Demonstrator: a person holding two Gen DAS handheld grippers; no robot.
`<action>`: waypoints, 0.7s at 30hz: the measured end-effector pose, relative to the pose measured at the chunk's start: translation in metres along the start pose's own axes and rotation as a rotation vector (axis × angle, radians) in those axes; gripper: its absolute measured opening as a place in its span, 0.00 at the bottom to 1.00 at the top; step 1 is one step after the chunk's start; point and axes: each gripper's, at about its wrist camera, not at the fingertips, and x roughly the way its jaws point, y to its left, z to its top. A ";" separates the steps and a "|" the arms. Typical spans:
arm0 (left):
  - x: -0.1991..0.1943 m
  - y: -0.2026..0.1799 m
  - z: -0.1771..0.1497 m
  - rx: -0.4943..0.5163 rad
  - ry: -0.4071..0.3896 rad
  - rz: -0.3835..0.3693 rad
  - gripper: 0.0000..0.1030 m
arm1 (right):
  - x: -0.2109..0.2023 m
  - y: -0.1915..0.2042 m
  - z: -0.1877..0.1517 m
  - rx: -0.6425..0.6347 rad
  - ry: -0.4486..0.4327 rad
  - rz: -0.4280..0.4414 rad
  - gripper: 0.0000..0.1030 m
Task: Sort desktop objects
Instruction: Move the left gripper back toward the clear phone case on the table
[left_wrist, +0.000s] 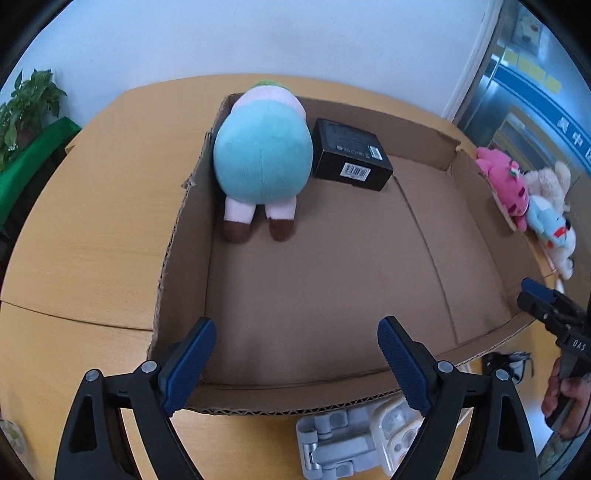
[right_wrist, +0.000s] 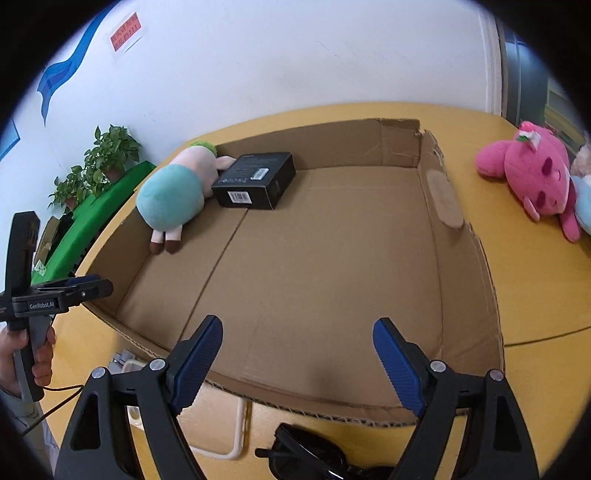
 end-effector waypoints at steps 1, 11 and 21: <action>0.001 -0.002 -0.001 0.000 0.006 0.003 0.87 | 0.001 0.000 -0.001 0.004 0.003 -0.004 0.82; -0.017 -0.003 -0.001 -0.021 -0.043 0.003 0.87 | -0.017 -0.006 -0.003 0.010 -0.027 -0.006 0.82; -0.088 -0.028 -0.023 0.095 -0.282 0.094 0.87 | -0.084 0.005 -0.028 -0.115 -0.074 0.137 0.82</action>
